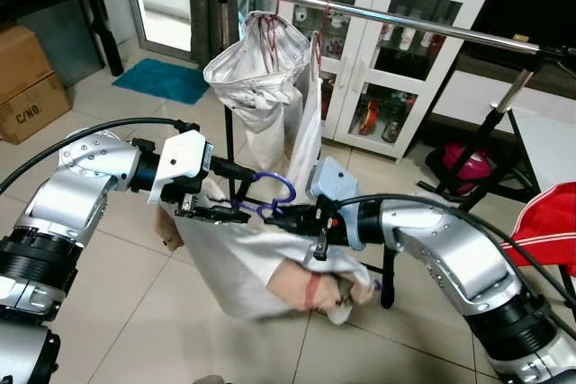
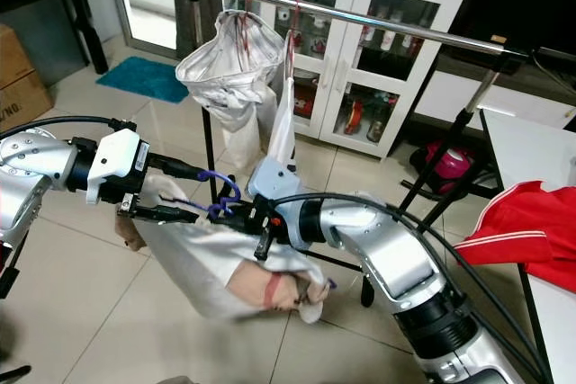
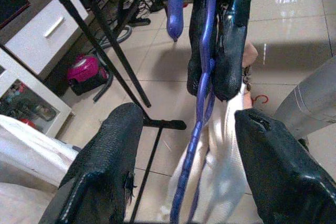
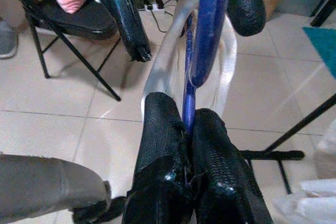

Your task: Hang hanger

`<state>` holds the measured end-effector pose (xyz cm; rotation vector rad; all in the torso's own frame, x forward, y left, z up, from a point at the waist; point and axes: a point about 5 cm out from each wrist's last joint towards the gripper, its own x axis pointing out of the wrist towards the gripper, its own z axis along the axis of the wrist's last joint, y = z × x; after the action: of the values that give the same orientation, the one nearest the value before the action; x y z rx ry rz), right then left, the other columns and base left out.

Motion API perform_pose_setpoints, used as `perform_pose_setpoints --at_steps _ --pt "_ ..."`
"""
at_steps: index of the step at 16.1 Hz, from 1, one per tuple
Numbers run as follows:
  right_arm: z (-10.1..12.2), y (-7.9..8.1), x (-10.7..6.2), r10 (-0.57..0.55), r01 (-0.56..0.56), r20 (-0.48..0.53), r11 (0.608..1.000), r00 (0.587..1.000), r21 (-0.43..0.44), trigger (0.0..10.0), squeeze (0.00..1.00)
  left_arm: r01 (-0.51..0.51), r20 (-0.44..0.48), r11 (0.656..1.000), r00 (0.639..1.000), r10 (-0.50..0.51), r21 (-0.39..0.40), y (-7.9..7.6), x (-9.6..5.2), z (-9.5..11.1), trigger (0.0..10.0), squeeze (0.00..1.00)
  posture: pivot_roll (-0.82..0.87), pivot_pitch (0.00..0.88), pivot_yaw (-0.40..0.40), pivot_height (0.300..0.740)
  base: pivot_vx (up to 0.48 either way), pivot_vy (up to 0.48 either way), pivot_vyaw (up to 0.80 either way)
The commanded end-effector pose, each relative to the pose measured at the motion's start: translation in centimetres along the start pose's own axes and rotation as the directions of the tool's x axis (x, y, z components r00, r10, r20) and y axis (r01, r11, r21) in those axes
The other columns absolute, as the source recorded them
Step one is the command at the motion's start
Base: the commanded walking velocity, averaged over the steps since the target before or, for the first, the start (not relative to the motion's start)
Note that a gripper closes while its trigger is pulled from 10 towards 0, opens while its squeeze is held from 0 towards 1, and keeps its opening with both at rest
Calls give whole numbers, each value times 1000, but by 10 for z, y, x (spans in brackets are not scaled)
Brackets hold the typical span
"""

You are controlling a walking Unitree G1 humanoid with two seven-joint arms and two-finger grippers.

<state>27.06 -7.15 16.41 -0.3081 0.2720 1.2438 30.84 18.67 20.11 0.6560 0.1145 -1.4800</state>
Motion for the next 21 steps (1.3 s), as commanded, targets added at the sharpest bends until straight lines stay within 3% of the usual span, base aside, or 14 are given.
perform_pose_setpoints --at_steps 1,6,7,8,9,17,21 --pt "10 -1 -3 -10 11 14 999 1000 -48 0 0 8 -5 1000 1000 -8 21 2 -2 4 10000 0 -45 0 -49 740 0 0 0" --pt "18 0 -6 -4 4 4 992 1000 -129 0 0 4 -28 999 1000 -3 54 3 -9 -1 9725 0 -42 0 -52 740 0 0 0" --pt "19 2 -6 9 -9 2 990 1000 -140 0 0 17 -31 999 999 -15 48 2 -10 -2 4902 0 -40 0 -54 740 0 0 0" --pt "19 3 -6 24 -25 -6 988 1000 -151 0 0 41 -37 998 999 -39 43 0 -11 -3 3137 0 -40 0 -54 740 0 0 0" --pt "19 4 -6 36 -38 -14 986 999 -162 0 0 63 -45 997 997 -61 35 -2 -11 -5 0 0 -40 0 -54 740 0 0 0" --pt "23 8 -4 67 -76 -47 971 997 -227 0 0 119 -46 993 992 -119 -5 -3 0 -11 0 0 -46 0 -41 740 0 0 0" --pt "25 6 -2 58 -67 -46 971 997 -227 0 0 127 -7 991 992 -127 42 -6 15 -6 0 0 -47 0 -42 740 0 0 0"
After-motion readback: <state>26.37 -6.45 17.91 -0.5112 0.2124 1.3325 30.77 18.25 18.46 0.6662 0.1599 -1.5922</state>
